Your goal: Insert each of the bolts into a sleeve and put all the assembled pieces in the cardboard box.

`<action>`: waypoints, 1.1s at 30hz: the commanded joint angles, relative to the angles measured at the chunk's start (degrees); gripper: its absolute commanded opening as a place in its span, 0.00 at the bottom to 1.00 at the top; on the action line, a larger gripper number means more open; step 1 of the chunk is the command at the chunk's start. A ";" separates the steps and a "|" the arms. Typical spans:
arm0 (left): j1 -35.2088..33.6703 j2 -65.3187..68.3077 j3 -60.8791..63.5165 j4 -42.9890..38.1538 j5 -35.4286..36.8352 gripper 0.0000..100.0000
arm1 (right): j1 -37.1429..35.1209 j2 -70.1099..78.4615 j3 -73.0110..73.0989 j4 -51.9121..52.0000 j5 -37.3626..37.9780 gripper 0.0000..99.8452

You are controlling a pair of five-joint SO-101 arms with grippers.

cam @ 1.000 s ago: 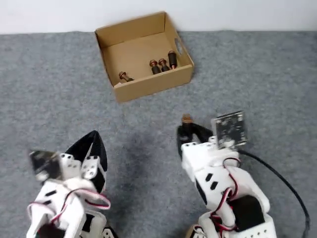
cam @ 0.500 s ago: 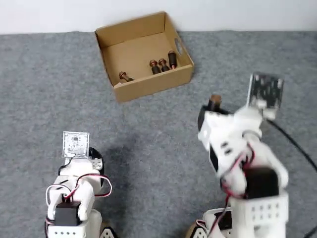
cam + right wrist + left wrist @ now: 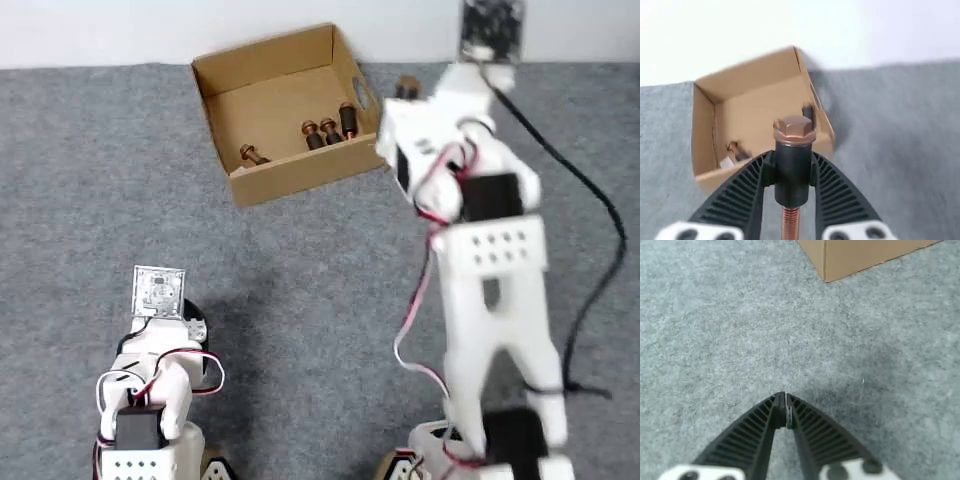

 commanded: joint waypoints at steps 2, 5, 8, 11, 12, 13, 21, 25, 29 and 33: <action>-0.26 -0.35 -0.31 -1.32 -0.44 0.01 | -3.12 8.13 -6.77 -10.42 6.33 0.01; -0.18 -0.35 -0.31 -1.32 -0.44 0.01 | -4.70 14.20 -7.82 -17.19 10.46 0.01; -0.18 -0.35 -0.31 -1.32 -0.44 0.01 | -6.37 20.00 -9.05 -23.25 13.01 0.01; -0.18 -0.35 -0.31 -1.32 -0.44 0.01 | -7.87 26.07 -10.46 -28.79 15.47 0.01; -0.18 -0.35 -0.31 -1.32 -0.44 0.01 | -8.40 28.09 -11.08 -30.37 16.18 0.01; -0.18 -0.35 -0.31 -1.32 -0.44 0.01 | -8.84 30.02 -11.60 -32.04 16.79 0.01; -0.18 -0.35 -0.31 -1.32 -0.44 0.01 | -11.38 45.85 -18.37 -40.92 21.45 0.01; -0.18 -0.35 -0.31 -1.32 -0.44 0.01 | -11.74 53.23 -23.47 -41.19 21.71 0.01; -0.18 -0.35 -0.31 -1.32 -0.44 0.01 | -12.09 58.42 -26.90 -38.81 21.80 0.01; -0.18 -0.35 -0.31 -1.32 -0.44 0.01 | -12.97 61.05 -30.24 -32.04 21.71 0.11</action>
